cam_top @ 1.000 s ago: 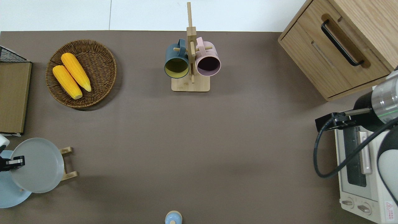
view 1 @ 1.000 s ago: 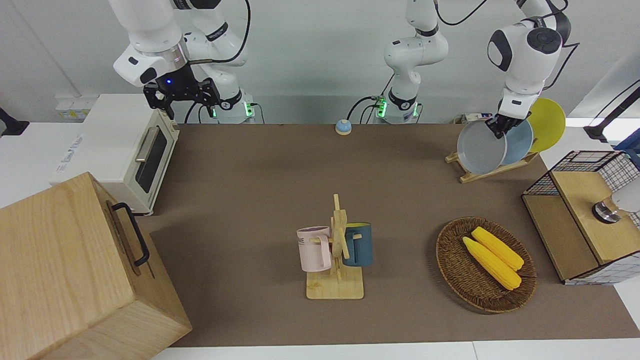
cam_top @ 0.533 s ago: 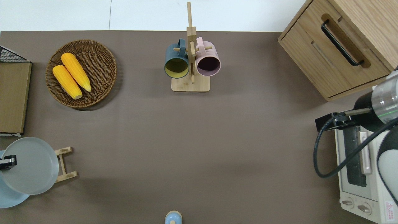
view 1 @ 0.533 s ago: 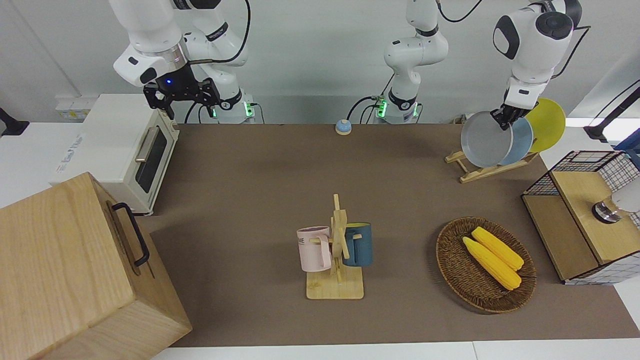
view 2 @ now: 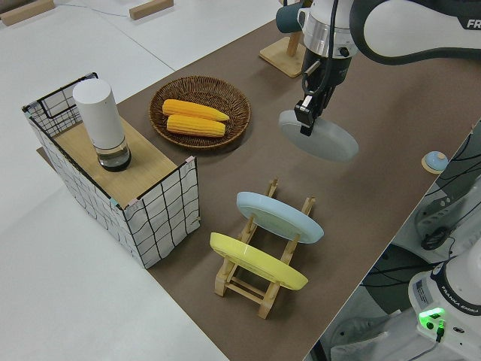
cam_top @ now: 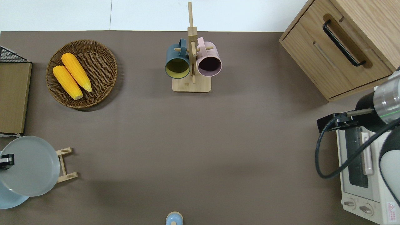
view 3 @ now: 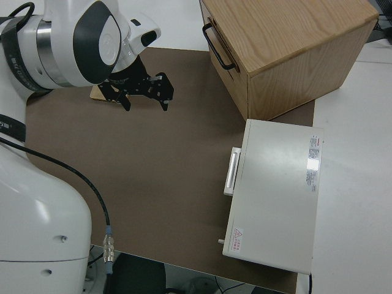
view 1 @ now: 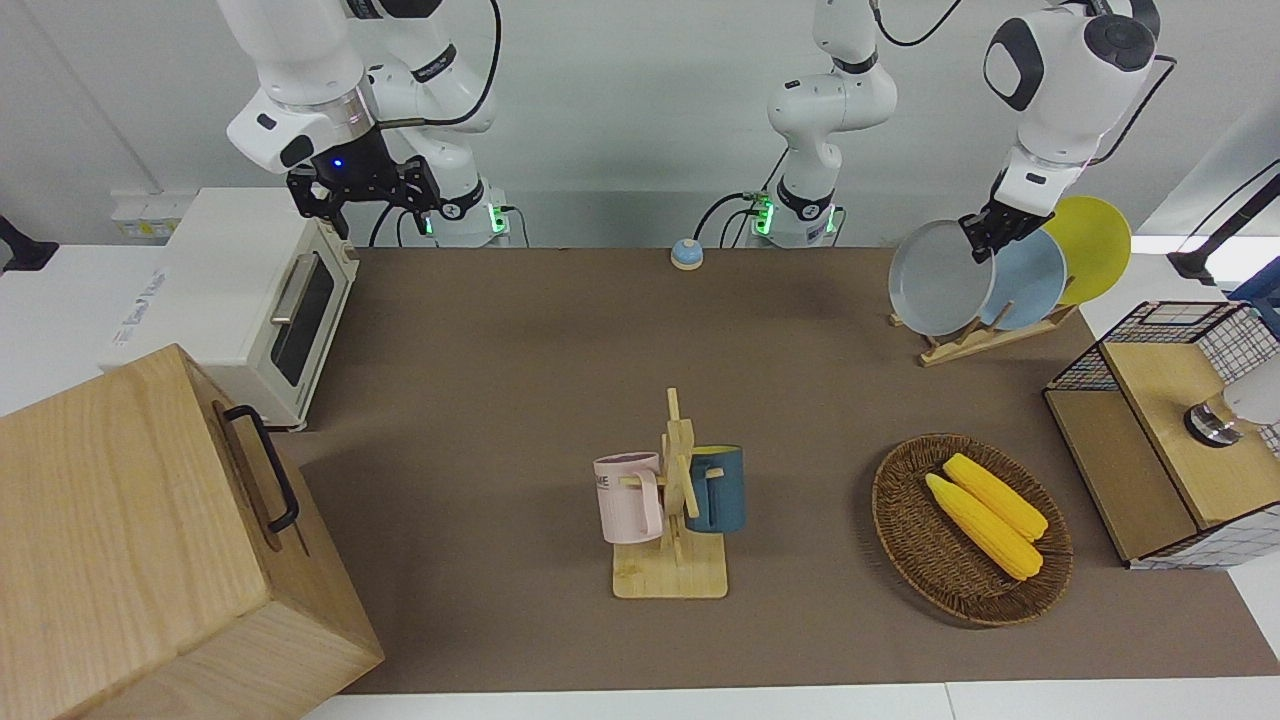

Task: Pick gray plate from low plate rack and place it on table with left arm
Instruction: 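Lift the gray plate out of the rack with the left gripper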

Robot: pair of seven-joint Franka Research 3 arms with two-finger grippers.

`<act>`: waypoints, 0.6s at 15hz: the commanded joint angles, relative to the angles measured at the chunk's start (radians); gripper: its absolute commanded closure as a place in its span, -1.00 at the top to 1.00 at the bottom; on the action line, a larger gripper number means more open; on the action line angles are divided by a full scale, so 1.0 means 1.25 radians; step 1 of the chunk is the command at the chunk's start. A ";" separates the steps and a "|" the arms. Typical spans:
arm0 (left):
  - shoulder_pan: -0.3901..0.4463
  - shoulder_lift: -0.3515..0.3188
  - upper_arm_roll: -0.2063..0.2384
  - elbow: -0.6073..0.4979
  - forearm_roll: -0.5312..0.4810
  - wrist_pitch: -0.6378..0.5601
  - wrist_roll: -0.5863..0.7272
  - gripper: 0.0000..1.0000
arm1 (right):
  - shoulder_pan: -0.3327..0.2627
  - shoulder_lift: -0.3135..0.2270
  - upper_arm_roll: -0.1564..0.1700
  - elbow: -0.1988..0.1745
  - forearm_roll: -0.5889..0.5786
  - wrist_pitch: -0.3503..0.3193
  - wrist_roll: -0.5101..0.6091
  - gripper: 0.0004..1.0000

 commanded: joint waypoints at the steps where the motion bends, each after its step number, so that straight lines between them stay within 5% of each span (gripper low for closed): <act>1: -0.011 0.026 0.005 0.015 -0.126 0.000 0.055 -1.00 | -0.019 -0.002 0.017 0.006 -0.005 -0.009 0.009 0.97; 9: -0.020 0.094 0.006 -0.005 -0.354 -0.001 0.223 -1.00 | -0.019 -0.002 0.017 0.005 -0.005 -0.009 0.009 0.97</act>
